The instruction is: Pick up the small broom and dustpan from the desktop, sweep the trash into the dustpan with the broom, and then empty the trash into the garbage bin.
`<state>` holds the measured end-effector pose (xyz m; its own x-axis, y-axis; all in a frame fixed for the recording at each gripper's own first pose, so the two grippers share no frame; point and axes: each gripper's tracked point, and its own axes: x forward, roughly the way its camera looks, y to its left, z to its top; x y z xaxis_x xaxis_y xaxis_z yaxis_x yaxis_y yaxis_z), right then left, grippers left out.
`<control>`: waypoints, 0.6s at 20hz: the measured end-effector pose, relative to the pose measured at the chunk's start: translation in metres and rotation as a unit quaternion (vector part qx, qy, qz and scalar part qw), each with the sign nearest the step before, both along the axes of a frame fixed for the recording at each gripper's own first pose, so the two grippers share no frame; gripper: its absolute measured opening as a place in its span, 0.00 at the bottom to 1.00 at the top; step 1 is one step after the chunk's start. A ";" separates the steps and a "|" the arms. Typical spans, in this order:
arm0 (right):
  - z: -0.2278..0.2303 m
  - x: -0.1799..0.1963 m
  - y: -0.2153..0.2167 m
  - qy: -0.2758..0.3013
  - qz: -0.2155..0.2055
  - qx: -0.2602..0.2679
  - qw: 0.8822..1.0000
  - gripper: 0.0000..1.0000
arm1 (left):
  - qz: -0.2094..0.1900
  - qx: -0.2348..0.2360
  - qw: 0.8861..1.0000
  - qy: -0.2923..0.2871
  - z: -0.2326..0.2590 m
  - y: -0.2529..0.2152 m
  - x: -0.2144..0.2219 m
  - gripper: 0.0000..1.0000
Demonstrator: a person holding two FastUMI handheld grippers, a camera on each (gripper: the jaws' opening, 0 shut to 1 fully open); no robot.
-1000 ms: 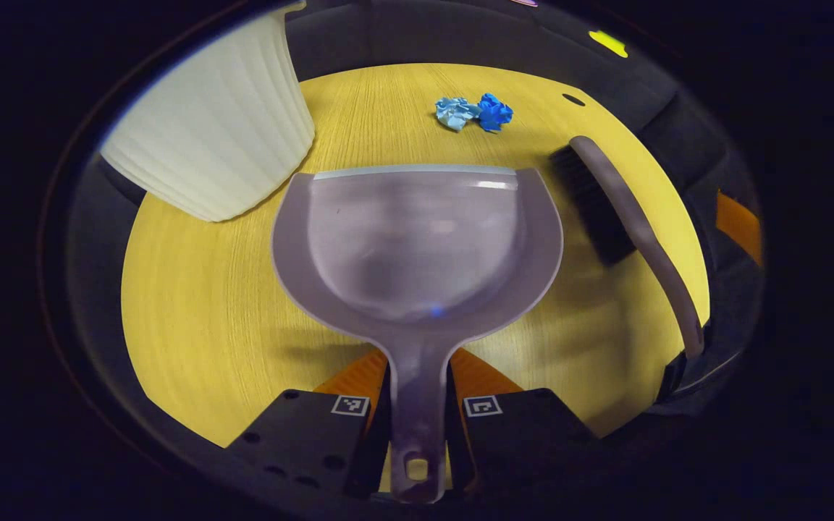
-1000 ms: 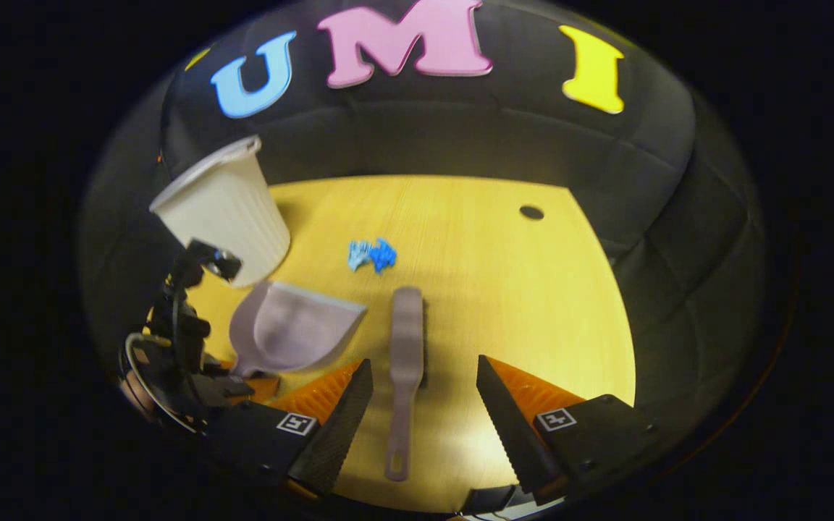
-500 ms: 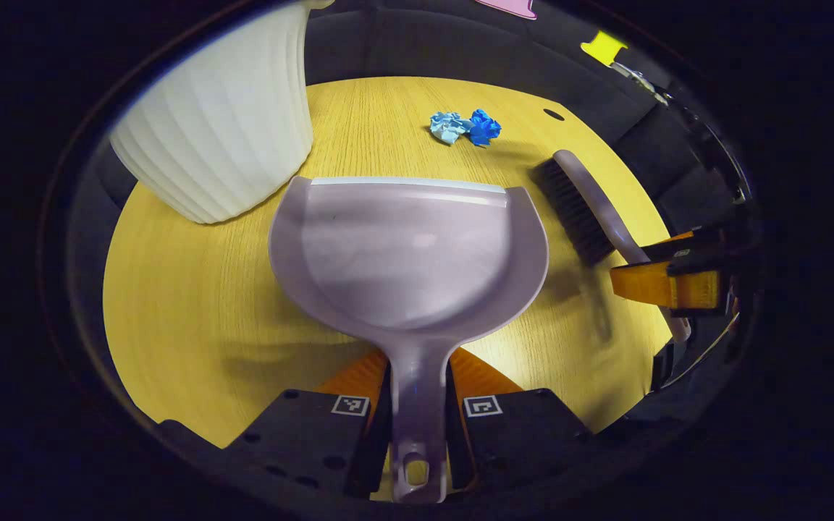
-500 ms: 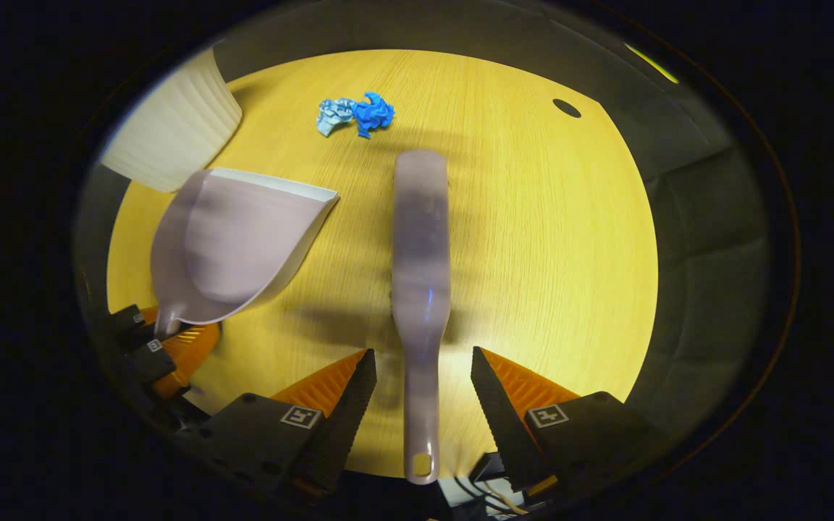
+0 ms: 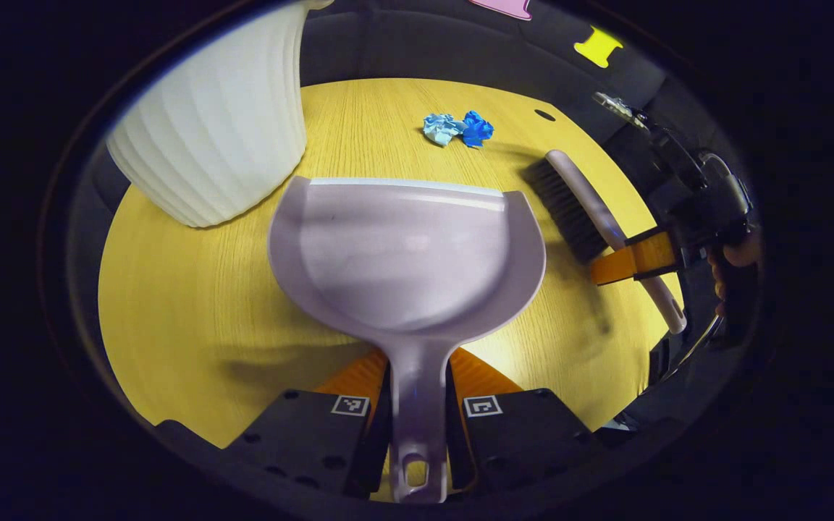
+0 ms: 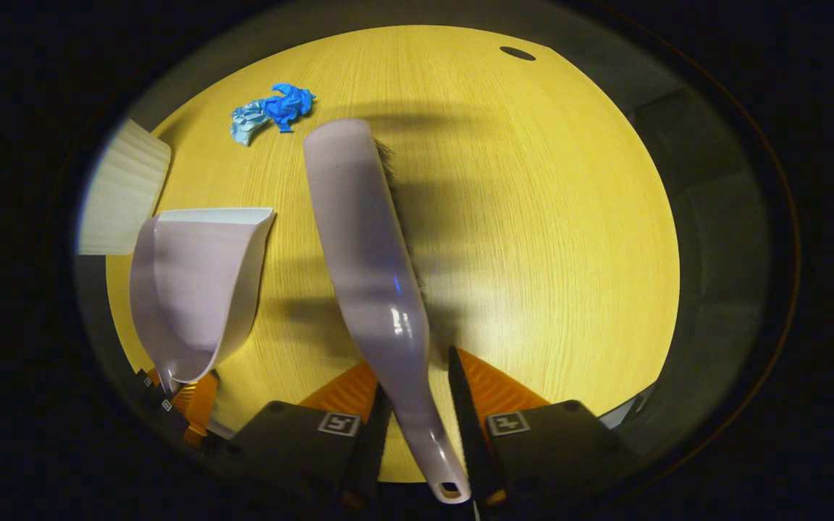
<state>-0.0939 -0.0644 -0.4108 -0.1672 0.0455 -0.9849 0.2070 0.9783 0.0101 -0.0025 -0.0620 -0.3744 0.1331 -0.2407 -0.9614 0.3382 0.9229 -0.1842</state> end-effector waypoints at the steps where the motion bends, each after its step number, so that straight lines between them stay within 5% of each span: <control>1: 0.006 0.008 0.001 -0.003 0.000 0.005 1.000 0.41 | -0.001 0.001 1.000 0.001 0.000 0.000 0.000 0.31; 5: 0.000 0.011 0.002 -0.001 0.024 0.019 1.000 0.27 | -0.003 0.004 1.000 0.005 -0.001 -0.001 0.001 0.31; 12: -0.008 0.082 -0.032 -0.028 0.094 -0.001 0.995 0.27 | -0.020 0.029 0.999 0.025 0.001 0.008 -0.003 0.31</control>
